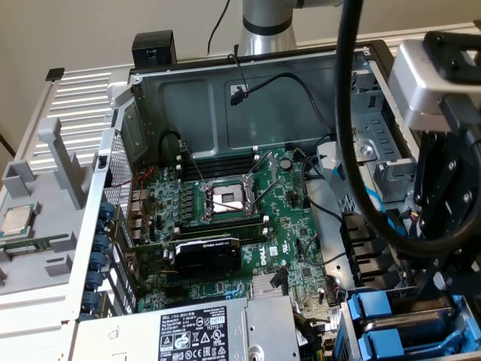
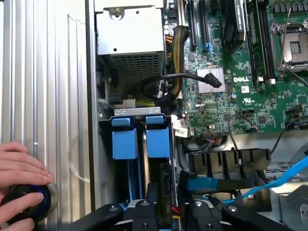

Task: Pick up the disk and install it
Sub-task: 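Insert the first disk wire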

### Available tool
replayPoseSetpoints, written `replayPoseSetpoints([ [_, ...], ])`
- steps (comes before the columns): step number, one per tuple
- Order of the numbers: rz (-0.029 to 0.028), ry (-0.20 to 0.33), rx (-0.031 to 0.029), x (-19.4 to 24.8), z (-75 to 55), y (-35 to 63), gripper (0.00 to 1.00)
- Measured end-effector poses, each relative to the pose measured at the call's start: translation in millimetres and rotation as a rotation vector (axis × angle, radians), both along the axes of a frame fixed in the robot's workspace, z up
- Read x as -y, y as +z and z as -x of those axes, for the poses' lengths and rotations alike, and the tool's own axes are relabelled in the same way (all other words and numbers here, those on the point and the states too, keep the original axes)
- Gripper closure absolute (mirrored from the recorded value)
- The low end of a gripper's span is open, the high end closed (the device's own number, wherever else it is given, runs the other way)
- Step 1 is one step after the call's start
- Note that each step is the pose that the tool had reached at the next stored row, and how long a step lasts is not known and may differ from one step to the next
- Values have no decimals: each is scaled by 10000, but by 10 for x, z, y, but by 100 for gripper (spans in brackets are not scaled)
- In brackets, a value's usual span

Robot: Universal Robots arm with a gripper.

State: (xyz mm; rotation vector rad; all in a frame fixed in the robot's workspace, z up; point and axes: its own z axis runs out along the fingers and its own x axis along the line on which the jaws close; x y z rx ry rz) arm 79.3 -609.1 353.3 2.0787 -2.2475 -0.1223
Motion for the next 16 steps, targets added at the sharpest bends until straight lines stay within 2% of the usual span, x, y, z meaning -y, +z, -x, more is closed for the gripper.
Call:
replayPoseSetpoints([
  [3,84,0,0,-2,0,81,69],
  [12,247,-1,0,-14,0,395,69],
  [13,296,-1,0,-22,0,467,69],
  [16,411,-2,0,-46,0,566,69],
])
